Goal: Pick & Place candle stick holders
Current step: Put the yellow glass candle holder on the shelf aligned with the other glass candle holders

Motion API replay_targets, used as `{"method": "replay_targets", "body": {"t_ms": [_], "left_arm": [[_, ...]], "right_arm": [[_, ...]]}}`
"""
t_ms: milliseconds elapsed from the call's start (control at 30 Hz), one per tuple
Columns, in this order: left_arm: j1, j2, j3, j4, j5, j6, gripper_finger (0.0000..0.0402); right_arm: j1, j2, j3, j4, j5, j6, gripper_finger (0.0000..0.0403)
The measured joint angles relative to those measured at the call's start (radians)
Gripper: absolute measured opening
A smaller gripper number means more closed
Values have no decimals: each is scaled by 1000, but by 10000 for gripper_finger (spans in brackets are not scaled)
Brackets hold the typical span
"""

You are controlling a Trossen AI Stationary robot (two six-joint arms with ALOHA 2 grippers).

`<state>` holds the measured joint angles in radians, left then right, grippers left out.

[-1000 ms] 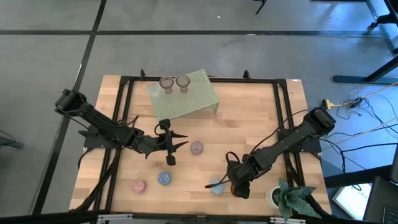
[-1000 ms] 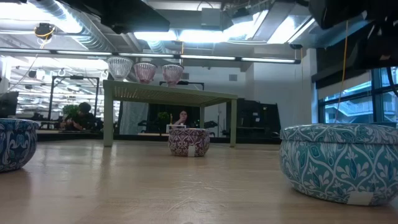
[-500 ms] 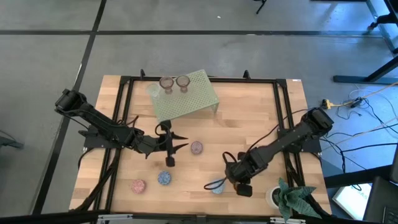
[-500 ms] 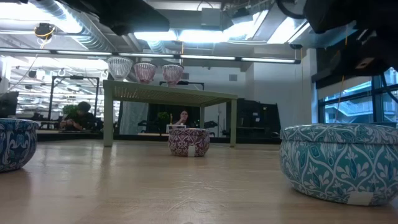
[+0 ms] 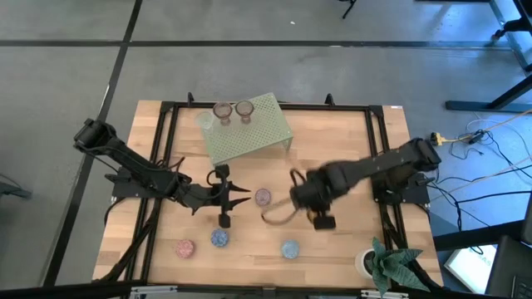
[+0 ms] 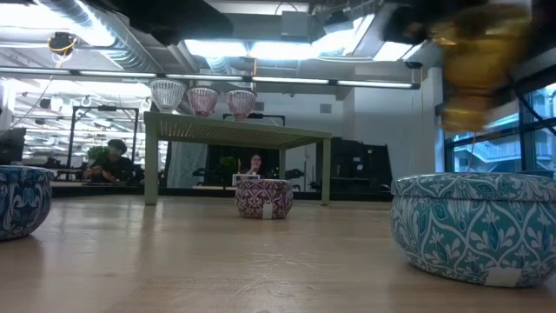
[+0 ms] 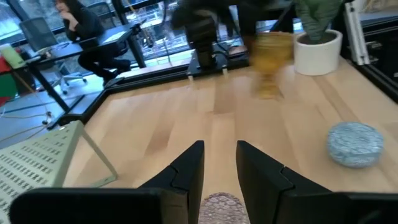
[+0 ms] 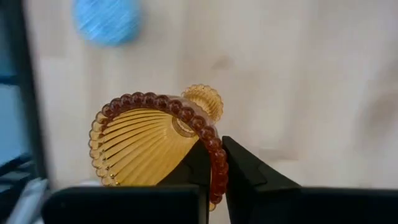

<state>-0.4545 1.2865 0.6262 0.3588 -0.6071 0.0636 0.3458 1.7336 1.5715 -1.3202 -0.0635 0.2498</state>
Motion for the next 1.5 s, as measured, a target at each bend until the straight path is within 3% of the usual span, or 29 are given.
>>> {"method": "replay_targets", "body": {"t_ms": [133,333,500,667,933,1000,1100,1300,1500], "left_arm": [[-29,0,0,-3,0,0,88],[-58,0,0,-4,0,1,88],[-63,0,0,-4,0,2,88],[-63,0,0,-4,-1,2,88],[-54,0,0,-10,-3,3,88],[-43,0,0,-11,-3,2,88],[-33,0,0,-12,-2,1,88],[-36,0,0,-13,1,2,88],[-36,0,0,-19,5,-8,88]], "right_arm": [[-124,-1,112,-64,84,-175,31],[-358,-1,223,-52,102,-385,24],[-525,-1,270,73,172,-467,27],[-652,7,273,226,137,-511,38],[-771,81,299,283,126,-300,21],[-790,117,351,273,52,-235,21],[-808,179,445,231,-25,-167,23],[-808,284,639,14,-34,-141,27],[-813,318,686,-17,-54,-77,23]]}}
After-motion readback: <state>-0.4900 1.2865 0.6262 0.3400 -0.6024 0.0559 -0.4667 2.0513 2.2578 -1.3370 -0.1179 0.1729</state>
